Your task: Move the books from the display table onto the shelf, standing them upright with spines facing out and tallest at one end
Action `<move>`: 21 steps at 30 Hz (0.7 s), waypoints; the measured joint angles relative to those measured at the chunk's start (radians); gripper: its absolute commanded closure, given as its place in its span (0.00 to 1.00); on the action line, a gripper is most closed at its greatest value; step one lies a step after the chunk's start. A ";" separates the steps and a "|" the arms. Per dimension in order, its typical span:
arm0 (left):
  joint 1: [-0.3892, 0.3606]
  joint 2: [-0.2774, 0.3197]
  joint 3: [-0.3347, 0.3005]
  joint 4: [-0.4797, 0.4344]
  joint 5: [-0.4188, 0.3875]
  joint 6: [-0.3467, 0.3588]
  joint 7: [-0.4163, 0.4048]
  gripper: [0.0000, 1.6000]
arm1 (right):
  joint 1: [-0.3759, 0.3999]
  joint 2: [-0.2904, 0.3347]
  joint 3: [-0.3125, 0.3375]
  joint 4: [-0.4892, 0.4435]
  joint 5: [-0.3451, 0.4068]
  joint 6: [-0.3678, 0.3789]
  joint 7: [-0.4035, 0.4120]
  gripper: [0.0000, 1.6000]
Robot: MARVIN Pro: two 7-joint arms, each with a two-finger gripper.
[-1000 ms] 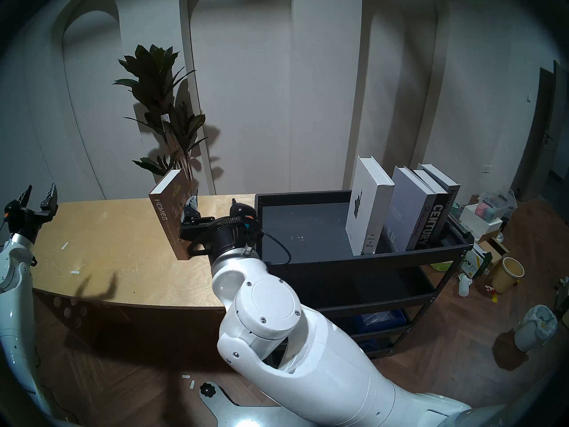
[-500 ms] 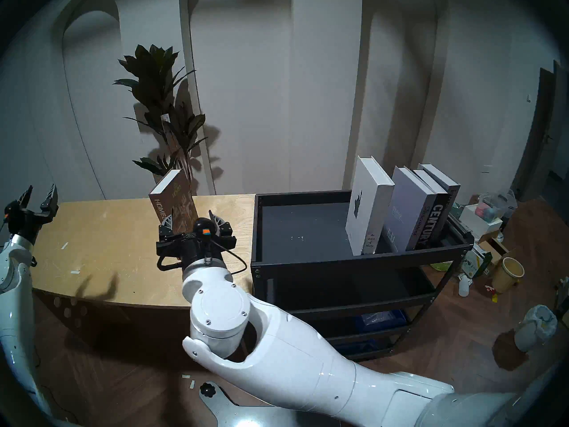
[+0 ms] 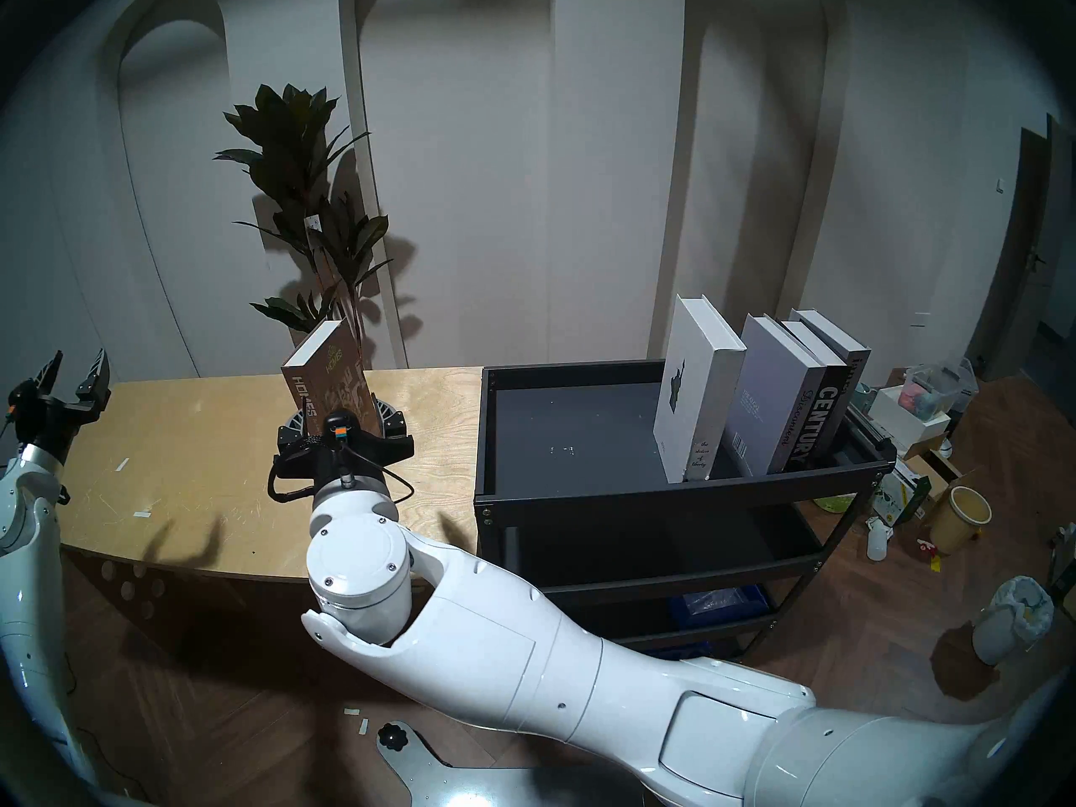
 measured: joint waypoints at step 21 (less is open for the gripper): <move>-0.001 0.000 -0.003 0.004 -0.001 -0.004 -0.012 0.00 | 0.156 -0.177 -0.067 0.338 0.076 -0.055 0.007 0.00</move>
